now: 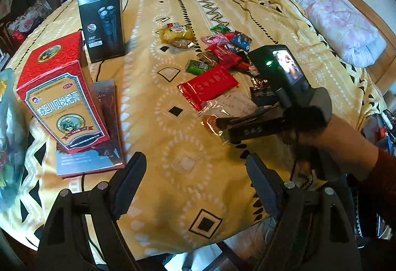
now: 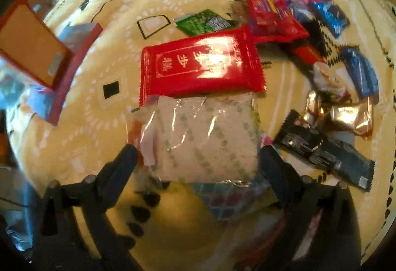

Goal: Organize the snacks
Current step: 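Grasp the red printed packet with the left tool while the right tool grasps a black chocolate bar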

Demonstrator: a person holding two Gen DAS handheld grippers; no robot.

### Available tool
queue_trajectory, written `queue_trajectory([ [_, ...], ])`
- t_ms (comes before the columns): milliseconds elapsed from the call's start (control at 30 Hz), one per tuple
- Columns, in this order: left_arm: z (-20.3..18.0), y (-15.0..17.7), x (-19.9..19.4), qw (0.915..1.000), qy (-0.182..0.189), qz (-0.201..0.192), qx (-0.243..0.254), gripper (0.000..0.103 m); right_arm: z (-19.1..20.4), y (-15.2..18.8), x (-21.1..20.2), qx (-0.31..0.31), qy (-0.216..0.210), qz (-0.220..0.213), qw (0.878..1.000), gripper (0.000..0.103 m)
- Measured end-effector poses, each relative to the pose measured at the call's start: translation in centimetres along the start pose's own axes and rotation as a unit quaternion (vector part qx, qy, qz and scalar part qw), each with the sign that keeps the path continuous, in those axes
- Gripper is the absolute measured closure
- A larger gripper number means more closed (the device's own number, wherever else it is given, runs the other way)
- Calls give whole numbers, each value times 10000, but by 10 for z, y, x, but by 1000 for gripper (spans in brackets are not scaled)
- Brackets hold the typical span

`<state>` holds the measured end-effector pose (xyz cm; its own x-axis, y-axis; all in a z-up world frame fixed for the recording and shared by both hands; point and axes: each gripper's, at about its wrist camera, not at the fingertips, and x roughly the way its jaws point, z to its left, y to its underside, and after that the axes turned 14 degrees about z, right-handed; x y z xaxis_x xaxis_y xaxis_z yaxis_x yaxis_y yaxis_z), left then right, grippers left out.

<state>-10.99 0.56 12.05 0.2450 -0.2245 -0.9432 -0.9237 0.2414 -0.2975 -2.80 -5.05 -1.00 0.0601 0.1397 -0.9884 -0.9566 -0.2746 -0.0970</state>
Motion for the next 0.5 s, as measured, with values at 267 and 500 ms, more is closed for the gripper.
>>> queue_trajectory([
  [267,4,2,8,9999,92,23,-91,18,-6,17,-37,-40,-277,-689,9972,78],
  [500,6,6,13,9998,131,-3,-135,18,-32,52,-79,112,-1722,-1277,9767,84],
])
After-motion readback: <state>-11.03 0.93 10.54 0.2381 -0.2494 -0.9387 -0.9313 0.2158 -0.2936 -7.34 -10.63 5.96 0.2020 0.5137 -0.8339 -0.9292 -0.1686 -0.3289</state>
